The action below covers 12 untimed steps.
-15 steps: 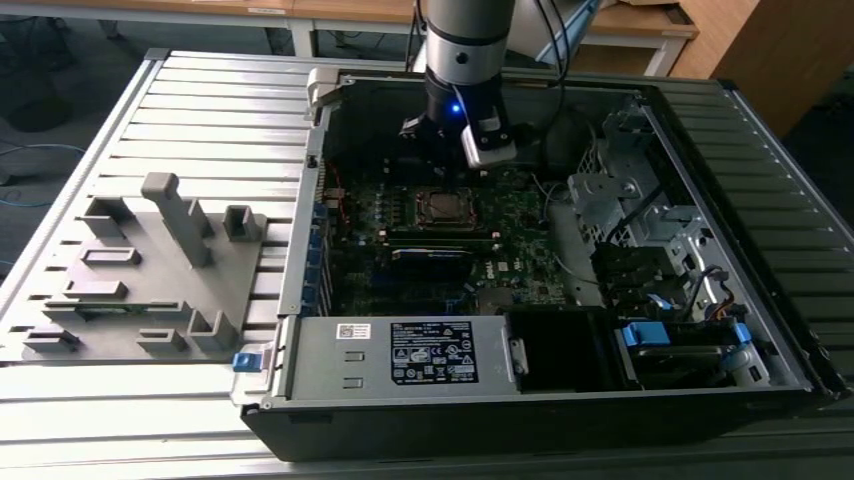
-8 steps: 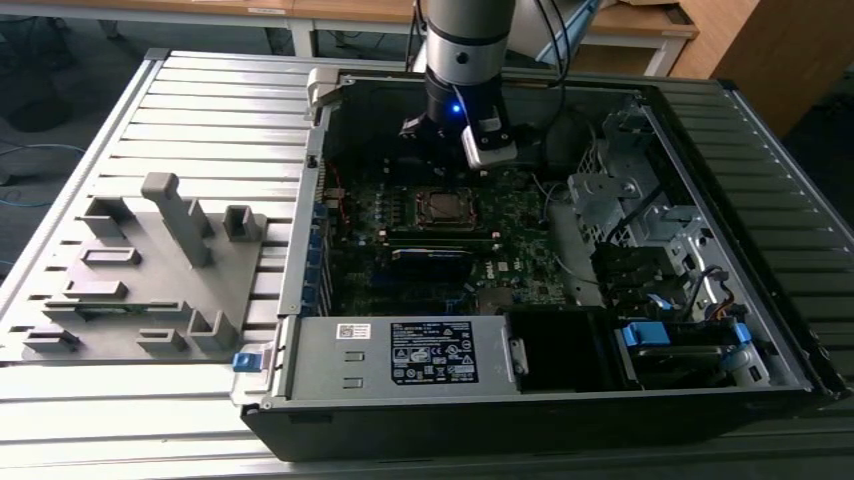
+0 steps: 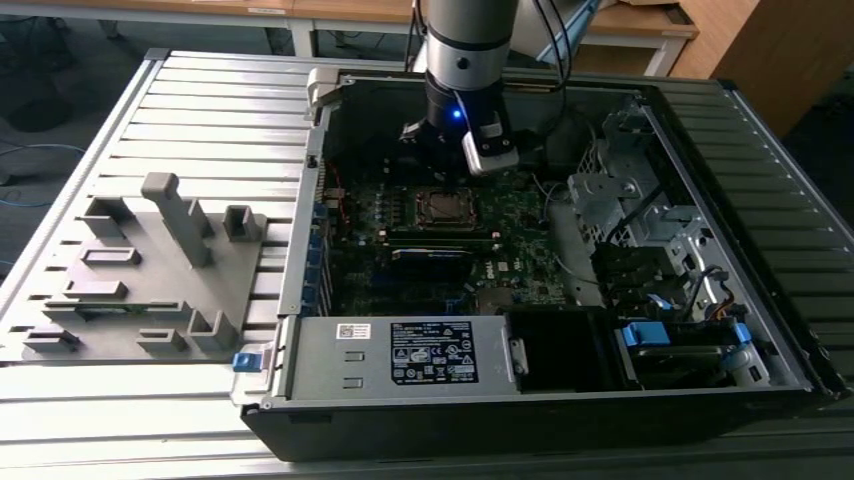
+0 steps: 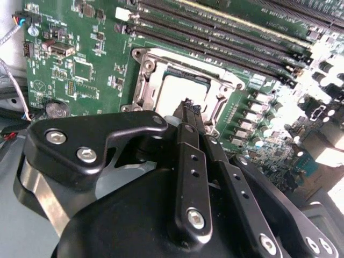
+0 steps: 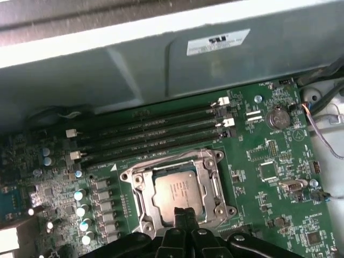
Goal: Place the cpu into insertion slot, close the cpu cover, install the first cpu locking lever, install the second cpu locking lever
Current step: 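Install the second cpu locking lever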
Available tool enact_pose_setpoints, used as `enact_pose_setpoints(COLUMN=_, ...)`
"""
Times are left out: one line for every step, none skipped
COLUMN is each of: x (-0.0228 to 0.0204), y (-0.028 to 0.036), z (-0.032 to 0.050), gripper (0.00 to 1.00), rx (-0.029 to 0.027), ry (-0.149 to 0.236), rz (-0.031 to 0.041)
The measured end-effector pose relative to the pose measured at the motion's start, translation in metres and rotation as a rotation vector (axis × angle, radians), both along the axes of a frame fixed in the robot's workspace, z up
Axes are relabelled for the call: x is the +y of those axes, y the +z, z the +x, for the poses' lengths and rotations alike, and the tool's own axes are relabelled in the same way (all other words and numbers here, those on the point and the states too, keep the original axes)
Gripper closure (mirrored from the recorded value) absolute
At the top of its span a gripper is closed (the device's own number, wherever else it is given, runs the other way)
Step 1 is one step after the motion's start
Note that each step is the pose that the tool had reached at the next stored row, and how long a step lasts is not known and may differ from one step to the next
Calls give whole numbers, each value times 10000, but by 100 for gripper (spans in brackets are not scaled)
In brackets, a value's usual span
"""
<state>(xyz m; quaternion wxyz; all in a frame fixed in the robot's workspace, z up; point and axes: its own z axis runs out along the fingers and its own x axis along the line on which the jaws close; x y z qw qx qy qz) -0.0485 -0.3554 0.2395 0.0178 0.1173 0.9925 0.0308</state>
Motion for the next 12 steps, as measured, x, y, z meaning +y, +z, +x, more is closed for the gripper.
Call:
enact_pose_setpoints(x=-12, y=0, z=0, gripper=89, rx=0, ry=0, rz=0)
enact_pose_setpoints(x=-25, y=0, z=0, gripper=89, rx=0, ry=0, rz=0)
enact_pose_setpoints(x=-37, y=0, z=0, gripper=89, rx=0, ry=0, rz=0)
enact_pose_setpoints(x=-50, y=0, z=0, gripper=89, rx=0, ry=0, rz=0)
enact_pose_setpoints(x=-62, y=0, z=0, gripper=89, rx=0, ry=0, rz=0)
enact_pose_setpoints(x=-73, y=0, z=0, gripper=89, rx=0, ry=0, rz=-1)
enact_pose_setpoints(x=-85, y=0, z=0, gripper=89, rx=0, ry=0, rz=-1)
enact_pose_setpoints(x=-96, y=0, z=0, gripper=89, rx=0, ry=0, rz=-3)
enact_pose_setpoints(x=-106, y=0, z=0, gripper=89, rx=0, ry=0, rz=-4)
enact_pose_setpoints(x=-117, y=0, z=0, gripper=89, rx=0, ry=1, rz=-4)
enact_pose_setpoints(x=-127, y=0, z=0, gripper=89, rx=0, ry=0, rz=-5)
enact_pose_setpoints(x=-136, y=0, z=0, gripper=89, rx=0, ry=0, rz=-6)
